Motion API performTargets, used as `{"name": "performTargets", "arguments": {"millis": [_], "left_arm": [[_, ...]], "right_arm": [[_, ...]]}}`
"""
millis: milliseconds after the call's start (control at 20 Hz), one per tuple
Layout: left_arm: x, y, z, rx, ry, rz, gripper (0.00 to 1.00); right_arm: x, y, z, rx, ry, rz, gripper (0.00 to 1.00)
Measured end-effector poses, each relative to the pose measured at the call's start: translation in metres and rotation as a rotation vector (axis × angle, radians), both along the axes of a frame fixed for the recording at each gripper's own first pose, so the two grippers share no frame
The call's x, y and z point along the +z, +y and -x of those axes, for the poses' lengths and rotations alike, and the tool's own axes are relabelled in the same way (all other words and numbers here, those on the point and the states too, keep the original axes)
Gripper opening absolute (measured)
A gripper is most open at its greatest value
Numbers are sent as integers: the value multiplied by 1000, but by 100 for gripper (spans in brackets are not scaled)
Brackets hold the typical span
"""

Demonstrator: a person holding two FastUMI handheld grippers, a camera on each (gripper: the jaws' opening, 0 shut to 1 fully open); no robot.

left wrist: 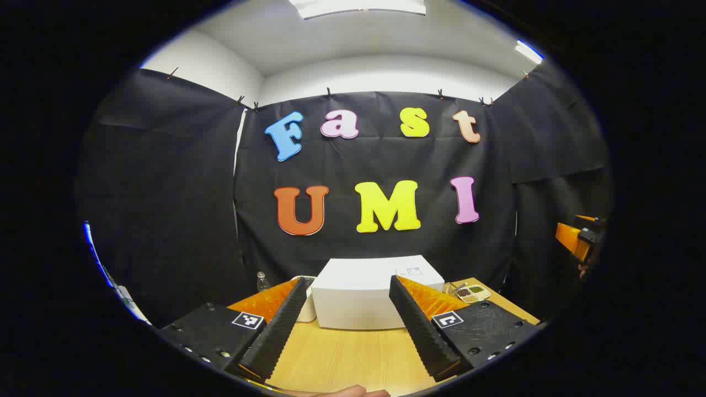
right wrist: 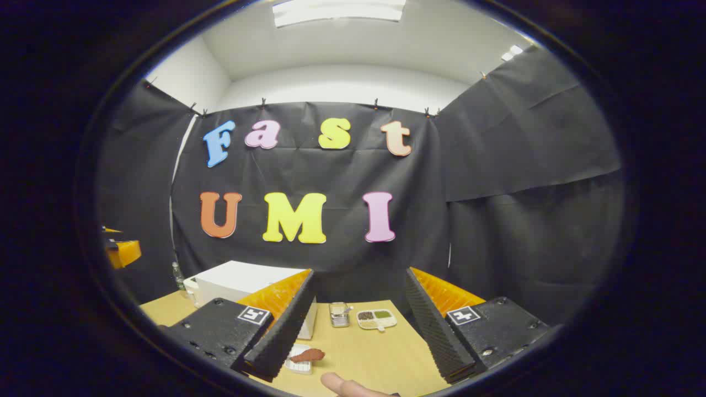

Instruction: Open the microwave oven with the left hand, put the food in, and close the microwave oven.

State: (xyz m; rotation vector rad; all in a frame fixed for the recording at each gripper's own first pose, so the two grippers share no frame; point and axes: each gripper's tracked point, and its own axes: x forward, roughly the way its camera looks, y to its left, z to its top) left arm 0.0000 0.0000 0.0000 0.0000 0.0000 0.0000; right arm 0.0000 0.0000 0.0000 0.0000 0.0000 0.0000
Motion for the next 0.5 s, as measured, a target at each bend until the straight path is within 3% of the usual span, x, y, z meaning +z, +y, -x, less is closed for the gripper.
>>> {"name": "performTargets", "arguments": {"millis": [100,150,200,500], "left_arm": [[5,4,2,1,-10,-3,95],[4,0,3,-7,-12,-3,95],[4,-1,4,-17,-13,0,95],[-1,-12,2,-38,5,-11,95]], "right_arm": [[1,-4,-2,-15,6,5,94],[2,-5,-3,-17,5,7,100],[1,-7,-2,-20,3,7,95],[2,-11,0,-19,-8,16,100]]}}
